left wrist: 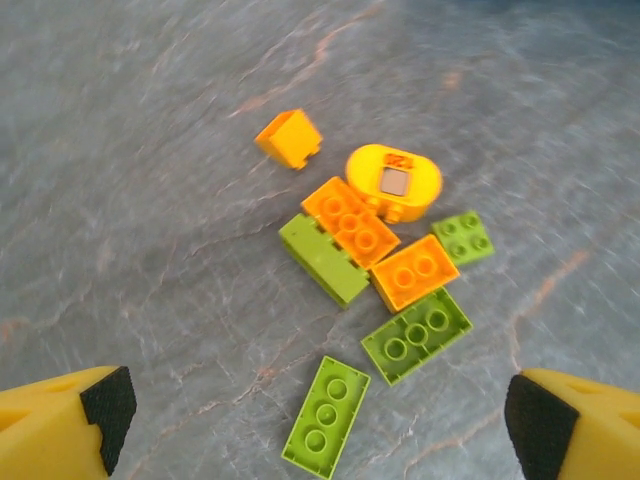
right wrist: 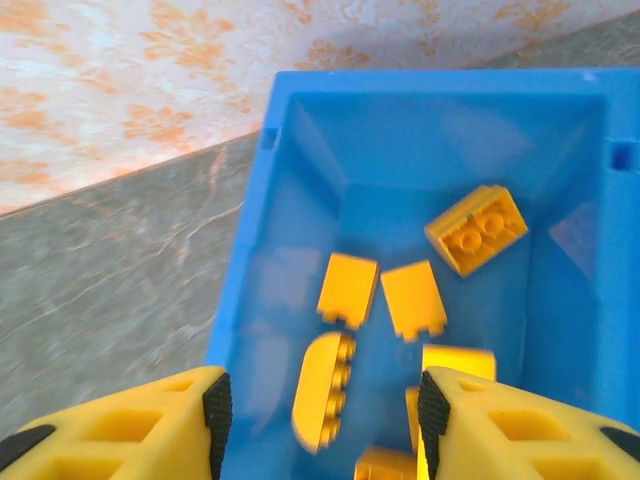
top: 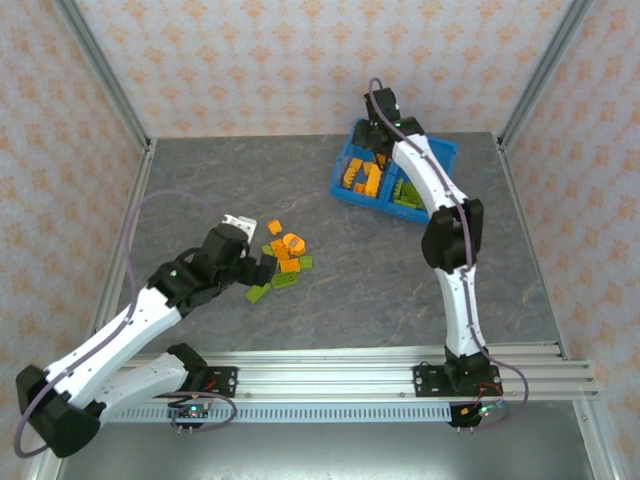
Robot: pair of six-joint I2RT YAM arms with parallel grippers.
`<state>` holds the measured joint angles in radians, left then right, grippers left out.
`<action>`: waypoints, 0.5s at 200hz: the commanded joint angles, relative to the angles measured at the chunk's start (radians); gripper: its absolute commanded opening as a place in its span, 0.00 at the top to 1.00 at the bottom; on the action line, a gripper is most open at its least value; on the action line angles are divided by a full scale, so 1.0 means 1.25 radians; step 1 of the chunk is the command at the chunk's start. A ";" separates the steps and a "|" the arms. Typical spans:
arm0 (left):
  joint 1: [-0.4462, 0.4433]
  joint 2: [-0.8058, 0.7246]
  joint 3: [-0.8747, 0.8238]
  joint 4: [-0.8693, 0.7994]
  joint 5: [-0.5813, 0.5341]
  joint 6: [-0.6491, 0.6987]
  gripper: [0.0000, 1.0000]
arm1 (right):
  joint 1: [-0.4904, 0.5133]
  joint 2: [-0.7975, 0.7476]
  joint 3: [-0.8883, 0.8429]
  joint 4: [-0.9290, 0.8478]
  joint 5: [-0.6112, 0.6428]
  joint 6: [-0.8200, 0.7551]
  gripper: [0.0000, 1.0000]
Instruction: Sort the legos into containers by color
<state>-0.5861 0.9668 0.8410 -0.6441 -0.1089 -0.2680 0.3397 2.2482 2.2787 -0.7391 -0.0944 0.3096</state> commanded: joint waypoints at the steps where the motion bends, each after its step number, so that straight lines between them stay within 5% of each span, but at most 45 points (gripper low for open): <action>1: 0.005 0.090 0.041 -0.007 -0.095 -0.323 0.11 | 0.009 -0.206 -0.140 0.010 -0.088 -0.006 0.42; 17: 0.006 0.158 0.043 0.013 -0.086 -0.415 0.19 | 0.021 -0.353 -0.327 0.101 -0.161 -0.009 0.31; 36: 0.007 0.232 0.047 0.069 -0.063 -0.454 0.24 | 0.053 -0.527 -0.561 0.225 -0.226 -0.063 0.00; 100: 0.041 0.443 0.091 0.183 0.016 -0.481 0.39 | 0.103 -0.743 -0.813 0.175 -0.390 -0.157 0.01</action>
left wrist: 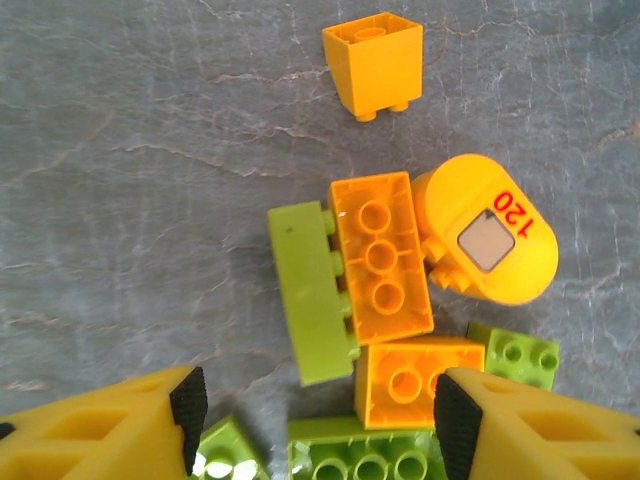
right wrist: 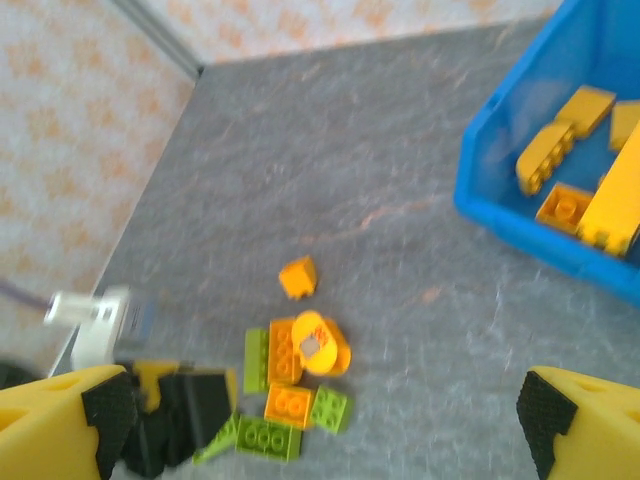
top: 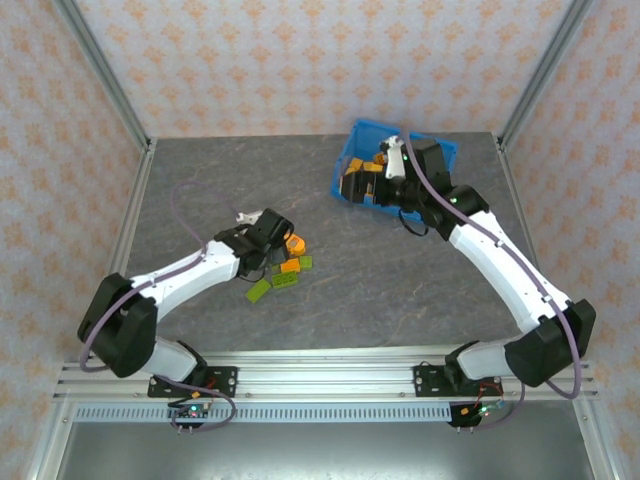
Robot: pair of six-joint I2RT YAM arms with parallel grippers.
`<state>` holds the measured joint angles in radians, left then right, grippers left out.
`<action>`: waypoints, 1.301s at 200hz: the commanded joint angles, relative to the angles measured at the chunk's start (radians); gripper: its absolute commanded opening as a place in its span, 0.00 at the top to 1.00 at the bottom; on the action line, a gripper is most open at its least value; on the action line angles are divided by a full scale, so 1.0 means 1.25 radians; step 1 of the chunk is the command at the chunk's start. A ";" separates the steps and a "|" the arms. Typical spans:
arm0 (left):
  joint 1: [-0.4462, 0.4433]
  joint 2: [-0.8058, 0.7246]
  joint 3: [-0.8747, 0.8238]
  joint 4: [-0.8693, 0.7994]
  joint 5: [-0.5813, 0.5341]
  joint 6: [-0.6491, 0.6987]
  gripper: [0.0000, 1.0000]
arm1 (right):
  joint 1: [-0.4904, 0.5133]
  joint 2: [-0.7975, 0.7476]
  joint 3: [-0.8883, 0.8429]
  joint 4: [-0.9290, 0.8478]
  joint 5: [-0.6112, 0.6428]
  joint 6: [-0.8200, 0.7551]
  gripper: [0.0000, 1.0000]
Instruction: Sort the legos into containers by color
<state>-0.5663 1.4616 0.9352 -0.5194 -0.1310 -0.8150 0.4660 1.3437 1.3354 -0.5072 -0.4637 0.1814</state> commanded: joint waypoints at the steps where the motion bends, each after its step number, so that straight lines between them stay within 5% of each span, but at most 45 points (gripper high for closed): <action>1: 0.027 0.051 0.017 0.086 0.036 -0.043 0.40 | 0.002 -0.020 -0.060 -0.012 -0.097 -0.055 0.01; 50: 0.042 0.153 0.045 0.090 0.041 -0.063 0.47 | 0.014 -0.006 -0.058 -0.103 -0.126 -0.094 0.03; 115: 0.043 0.142 -0.008 0.070 -0.010 -0.082 0.65 | 0.014 0.015 -0.048 -0.099 -0.131 -0.078 0.04; 171: 0.044 0.141 -0.033 0.065 -0.005 -0.073 0.66 | 0.016 0.029 -0.037 -0.091 -0.136 -0.058 0.06; 188: 0.044 0.132 -0.035 0.059 -0.014 -0.068 0.74 | 0.016 0.028 -0.040 -0.086 -0.133 -0.051 0.06; 220: 0.044 0.057 0.002 0.017 -0.007 -0.022 0.82 | 0.016 0.026 -0.039 -0.091 -0.152 -0.056 0.06; 260: 0.023 0.028 0.179 0.009 0.105 0.117 0.83 | 0.016 -0.011 -0.048 -0.086 -0.158 -0.062 0.06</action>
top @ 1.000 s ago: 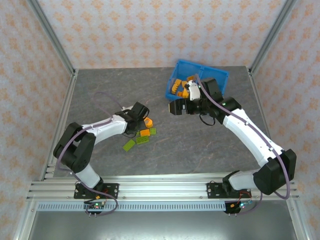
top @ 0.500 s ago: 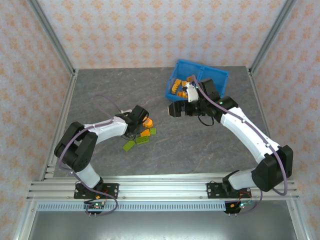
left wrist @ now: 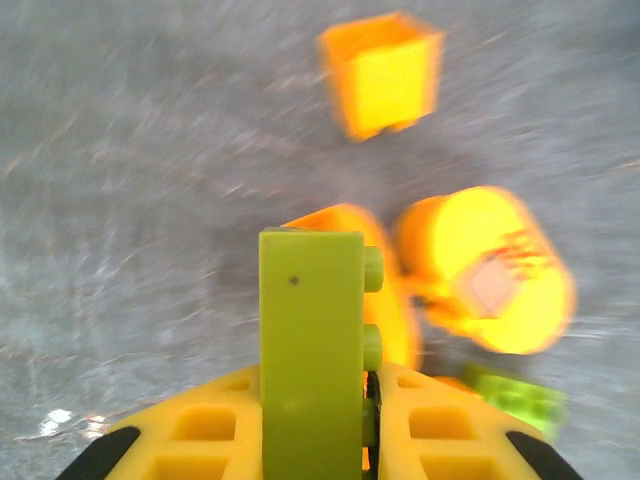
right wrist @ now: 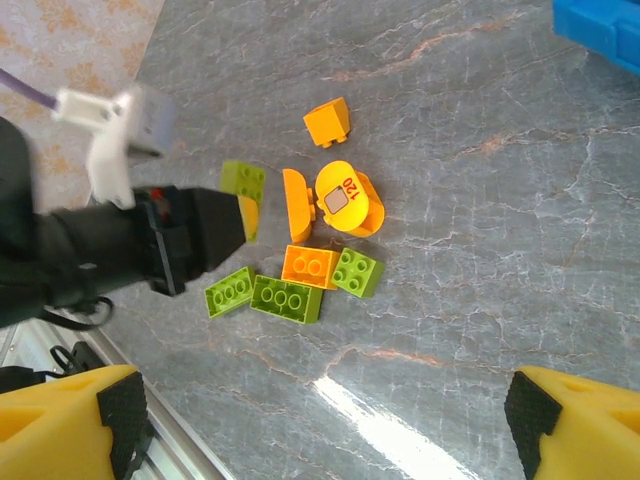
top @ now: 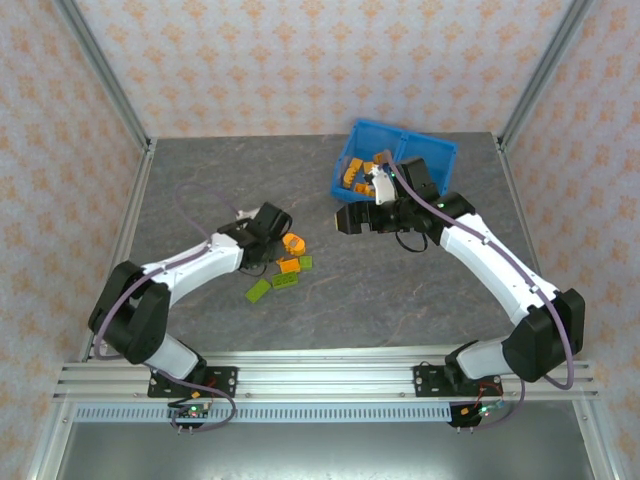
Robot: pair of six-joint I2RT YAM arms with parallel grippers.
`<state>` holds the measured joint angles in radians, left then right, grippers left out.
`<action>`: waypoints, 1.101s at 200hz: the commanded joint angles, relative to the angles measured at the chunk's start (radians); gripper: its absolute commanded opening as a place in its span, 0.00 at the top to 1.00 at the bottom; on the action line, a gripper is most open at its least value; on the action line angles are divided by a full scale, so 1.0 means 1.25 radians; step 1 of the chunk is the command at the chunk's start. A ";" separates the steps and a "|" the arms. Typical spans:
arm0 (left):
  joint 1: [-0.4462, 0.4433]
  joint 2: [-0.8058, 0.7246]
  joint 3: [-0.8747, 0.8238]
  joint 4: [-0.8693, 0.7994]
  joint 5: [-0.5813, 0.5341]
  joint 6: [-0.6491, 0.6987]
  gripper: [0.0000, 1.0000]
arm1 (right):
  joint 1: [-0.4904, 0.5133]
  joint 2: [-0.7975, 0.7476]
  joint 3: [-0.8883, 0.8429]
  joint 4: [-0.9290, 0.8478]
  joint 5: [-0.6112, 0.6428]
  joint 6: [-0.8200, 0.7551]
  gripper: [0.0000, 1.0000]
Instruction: Sort the legos into containers by color
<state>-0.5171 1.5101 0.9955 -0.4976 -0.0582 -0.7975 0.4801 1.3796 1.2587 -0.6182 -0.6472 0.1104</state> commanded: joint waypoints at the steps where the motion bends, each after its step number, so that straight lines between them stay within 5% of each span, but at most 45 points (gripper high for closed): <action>1: -0.018 -0.008 0.139 -0.009 0.048 0.107 0.84 | 0.005 -0.042 0.012 0.004 -0.010 -0.005 0.06; 35: -0.069 0.146 0.391 -0.007 0.053 0.185 0.86 | 0.001 -0.117 -0.007 0.018 0.105 0.021 0.06; 82: -0.149 0.466 0.829 0.006 0.077 0.294 0.88 | -0.004 -0.296 -0.088 -0.003 0.522 0.104 0.04; 130: -0.205 0.856 1.415 -0.074 0.082 0.364 0.88 | -0.007 -0.405 -0.140 -0.041 0.569 0.138 0.04; 175: -0.211 0.931 1.387 0.091 0.087 0.361 0.84 | -0.007 -0.453 -0.153 -0.064 0.579 0.151 0.04; 220: -0.221 0.953 1.390 0.138 0.119 0.366 0.62 | -0.007 -0.452 -0.162 -0.048 0.560 0.163 0.04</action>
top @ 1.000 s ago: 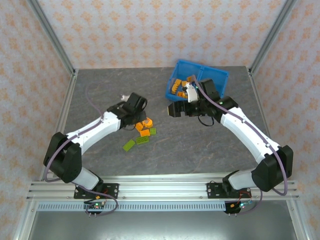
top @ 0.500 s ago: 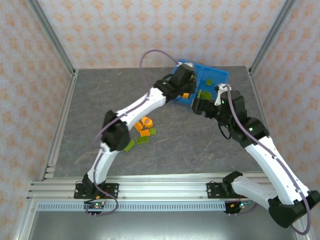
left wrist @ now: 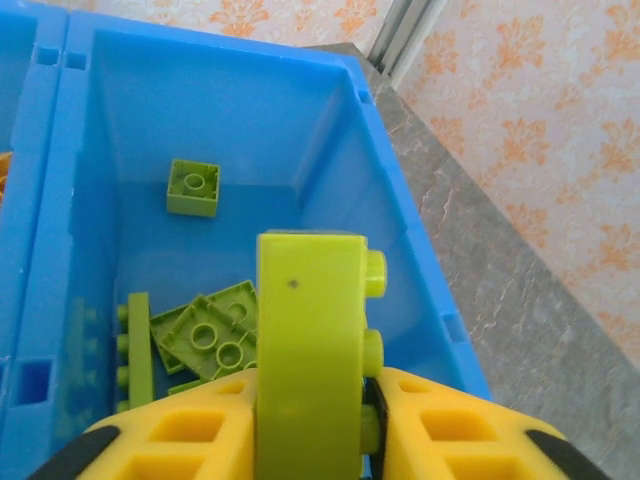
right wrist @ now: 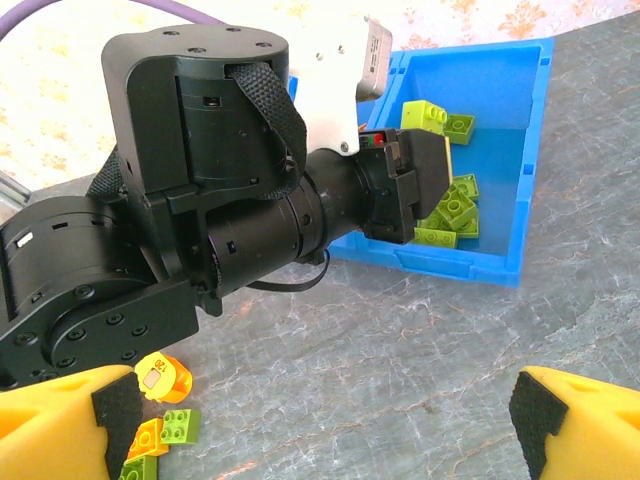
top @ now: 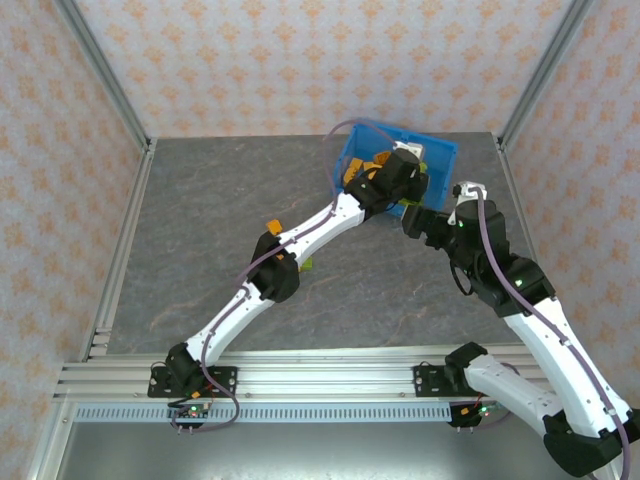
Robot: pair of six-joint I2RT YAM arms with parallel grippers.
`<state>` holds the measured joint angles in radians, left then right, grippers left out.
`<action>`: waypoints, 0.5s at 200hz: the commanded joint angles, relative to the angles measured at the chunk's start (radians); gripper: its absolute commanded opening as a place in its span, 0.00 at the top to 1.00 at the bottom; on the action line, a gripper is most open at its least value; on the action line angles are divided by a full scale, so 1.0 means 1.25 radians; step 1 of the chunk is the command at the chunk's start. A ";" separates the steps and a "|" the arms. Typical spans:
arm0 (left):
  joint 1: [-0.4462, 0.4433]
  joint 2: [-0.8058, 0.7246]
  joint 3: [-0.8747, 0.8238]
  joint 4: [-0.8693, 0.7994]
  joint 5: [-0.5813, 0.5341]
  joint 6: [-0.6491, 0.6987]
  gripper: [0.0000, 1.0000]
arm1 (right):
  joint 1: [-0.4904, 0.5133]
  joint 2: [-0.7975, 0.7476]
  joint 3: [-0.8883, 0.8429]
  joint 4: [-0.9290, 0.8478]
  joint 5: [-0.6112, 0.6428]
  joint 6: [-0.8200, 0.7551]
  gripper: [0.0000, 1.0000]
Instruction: Sort the legos into containers by color
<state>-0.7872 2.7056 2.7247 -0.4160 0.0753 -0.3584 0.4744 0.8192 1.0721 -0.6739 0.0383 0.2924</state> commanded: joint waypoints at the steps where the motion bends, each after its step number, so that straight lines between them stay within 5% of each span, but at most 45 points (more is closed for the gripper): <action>1: -0.005 -0.003 0.007 0.072 0.012 0.015 0.62 | -0.002 -0.004 -0.012 -0.003 0.011 0.017 0.04; 33: -0.006 -0.034 0.020 0.036 0.005 0.002 0.46 | -0.003 0.005 -0.007 0.000 0.003 0.019 0.04; 69: 0.000 -0.158 -0.003 -0.127 -0.062 -0.031 0.40 | -0.003 0.008 -0.008 0.004 -0.004 0.002 0.03; 100: 0.035 -0.451 -0.374 -0.080 -0.110 -0.055 0.38 | -0.001 0.051 -0.005 0.011 -0.066 -0.045 0.05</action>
<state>-0.7853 2.4973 2.5309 -0.5304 0.0200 -0.3893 0.4744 0.8421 1.0657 -0.6731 0.0223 0.2871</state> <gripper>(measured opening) 0.612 0.953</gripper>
